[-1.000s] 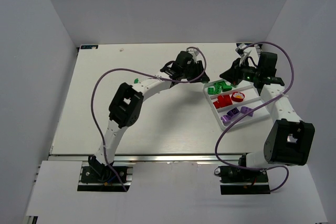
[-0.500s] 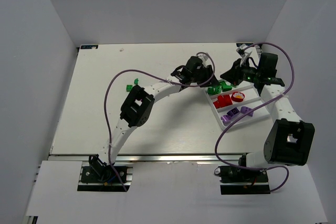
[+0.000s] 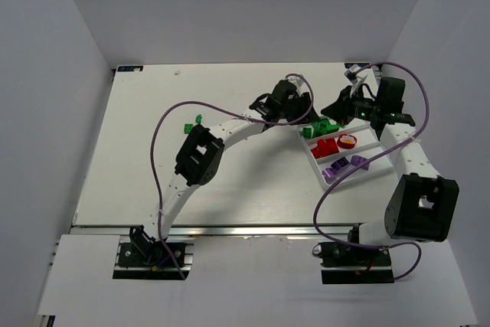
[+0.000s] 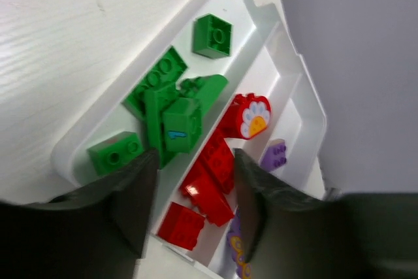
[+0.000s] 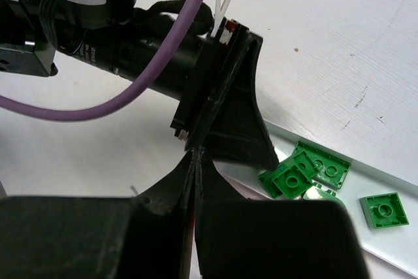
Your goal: Sort the legos into containers by color
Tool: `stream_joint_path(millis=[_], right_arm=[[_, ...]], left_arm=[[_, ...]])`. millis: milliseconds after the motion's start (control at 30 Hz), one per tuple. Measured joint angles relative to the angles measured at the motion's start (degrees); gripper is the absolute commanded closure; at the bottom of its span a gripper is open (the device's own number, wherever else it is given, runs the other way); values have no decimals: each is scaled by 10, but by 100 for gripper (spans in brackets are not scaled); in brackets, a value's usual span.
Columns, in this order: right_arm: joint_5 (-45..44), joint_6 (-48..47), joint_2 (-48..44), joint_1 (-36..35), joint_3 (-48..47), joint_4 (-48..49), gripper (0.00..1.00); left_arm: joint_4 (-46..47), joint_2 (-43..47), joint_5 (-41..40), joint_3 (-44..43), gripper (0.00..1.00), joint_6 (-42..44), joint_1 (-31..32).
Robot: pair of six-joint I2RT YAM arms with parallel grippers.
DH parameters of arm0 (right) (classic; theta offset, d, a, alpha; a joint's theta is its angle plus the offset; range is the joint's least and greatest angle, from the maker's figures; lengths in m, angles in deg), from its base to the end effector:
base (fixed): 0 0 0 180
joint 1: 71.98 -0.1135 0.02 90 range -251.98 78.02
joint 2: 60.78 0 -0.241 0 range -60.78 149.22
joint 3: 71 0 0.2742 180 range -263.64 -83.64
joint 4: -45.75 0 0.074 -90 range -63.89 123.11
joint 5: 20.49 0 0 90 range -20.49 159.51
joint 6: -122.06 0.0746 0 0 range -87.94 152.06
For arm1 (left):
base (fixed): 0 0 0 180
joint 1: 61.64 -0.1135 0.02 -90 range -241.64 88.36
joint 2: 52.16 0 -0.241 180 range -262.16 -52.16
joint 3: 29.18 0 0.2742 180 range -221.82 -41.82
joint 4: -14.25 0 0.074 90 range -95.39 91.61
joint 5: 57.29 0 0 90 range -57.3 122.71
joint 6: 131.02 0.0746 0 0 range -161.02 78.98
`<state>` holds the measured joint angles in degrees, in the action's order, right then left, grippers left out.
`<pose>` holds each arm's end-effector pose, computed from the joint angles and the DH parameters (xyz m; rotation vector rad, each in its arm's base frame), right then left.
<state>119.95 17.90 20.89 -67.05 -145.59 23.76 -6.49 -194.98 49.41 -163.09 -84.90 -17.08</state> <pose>0.3670 0.0261 0.2591 -0.6686 1.8271 0.6880 0.4191 -0.4428 0.1447 0.2105 2.3052 -1.1778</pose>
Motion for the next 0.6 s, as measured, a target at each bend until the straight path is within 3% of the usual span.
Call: stream_joint_path(millis=[67, 100, 133, 200, 233, 267, 333, 400, 433, 533, 600], right_arm=[[4, -4, 0, 0, -1, -5, 96], [7, -9, 0, 0, -1, -9, 93], [9, -14, 0, 0, -1, -12, 87], [14, -23, 0, 0, -2, -18, 79], [18, -29, 0, 0, -2, -23, 68], [22, -33, 0, 0, -3, -29, 63], [26, -49, 0, 0, -5, -42, 55], [31, -67, 0, -1, -7, -54, 50], [33, -79, 1, -3, -10, -63, 45], [33, -116, 2, -13, -14, -90, 41], [30, -136, 5, -26, -17, -108, 41]], left_arm=[[-4, 10, -19, 13, 58, 6, -3], [-5, 25, -30, 37, 72, 10, -5], [-10, 46, -39, 66, 77, 14, -9], [-11, 94, -58, 128, 79, 24, -20], [-18, 124, -68, 163, 78, 30, -28], [-28, 152, -76, 191, 73, 34, -36], [-35, 220, -101, 255, 54, 49, -59], [-54, 288, -130, 306, 44, 59, -84], [-61, 318, -144, 327, 33, 63, -96], [-83, 409, -191, 386, 16, 76, -131], [-101, 453, -221, 420, 12, 80, -147]])
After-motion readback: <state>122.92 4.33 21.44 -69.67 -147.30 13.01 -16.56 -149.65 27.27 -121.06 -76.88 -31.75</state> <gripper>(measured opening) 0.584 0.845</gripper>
